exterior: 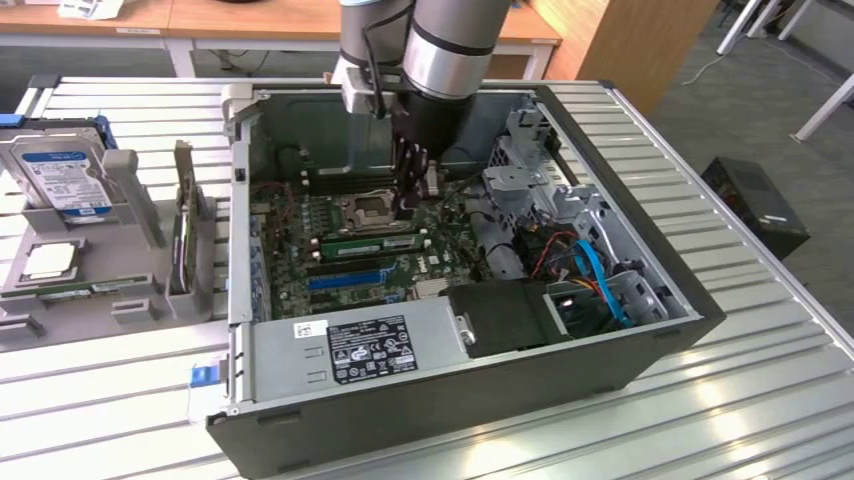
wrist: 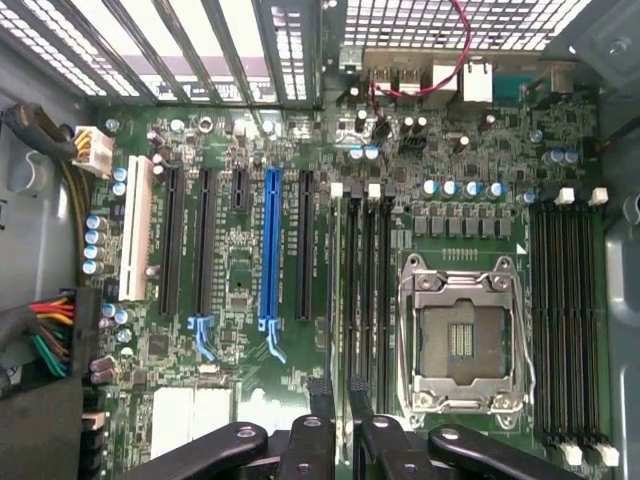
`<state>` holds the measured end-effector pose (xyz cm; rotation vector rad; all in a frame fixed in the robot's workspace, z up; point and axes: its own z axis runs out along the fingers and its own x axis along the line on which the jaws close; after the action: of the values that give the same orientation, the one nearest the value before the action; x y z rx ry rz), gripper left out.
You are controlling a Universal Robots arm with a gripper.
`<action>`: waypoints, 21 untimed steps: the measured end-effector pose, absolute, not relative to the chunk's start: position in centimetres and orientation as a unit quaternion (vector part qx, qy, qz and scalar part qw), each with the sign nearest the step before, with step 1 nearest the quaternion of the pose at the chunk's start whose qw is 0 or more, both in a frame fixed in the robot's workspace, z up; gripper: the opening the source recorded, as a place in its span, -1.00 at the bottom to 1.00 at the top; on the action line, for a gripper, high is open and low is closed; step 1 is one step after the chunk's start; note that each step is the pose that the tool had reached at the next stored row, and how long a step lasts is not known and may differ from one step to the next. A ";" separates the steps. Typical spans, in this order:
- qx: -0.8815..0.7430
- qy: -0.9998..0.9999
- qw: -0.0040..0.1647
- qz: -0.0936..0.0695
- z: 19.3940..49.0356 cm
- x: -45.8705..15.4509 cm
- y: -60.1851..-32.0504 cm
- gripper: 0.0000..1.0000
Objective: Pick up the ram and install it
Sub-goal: 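Insert the ram into the slot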
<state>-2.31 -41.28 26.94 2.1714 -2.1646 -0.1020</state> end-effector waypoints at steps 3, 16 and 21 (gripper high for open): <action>0.708 -0.705 0.030 -0.027 27.1 -2.5 -41.3 -0.62; 0.709 -0.705 0.018 -0.013 27.5 -2.8 -41.3 -0.62; 0.709 -0.705 0.017 -0.014 28.4 -2.8 -41.3 -0.62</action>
<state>-2.83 -41.28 28.44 2.2040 -2.1891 -0.0420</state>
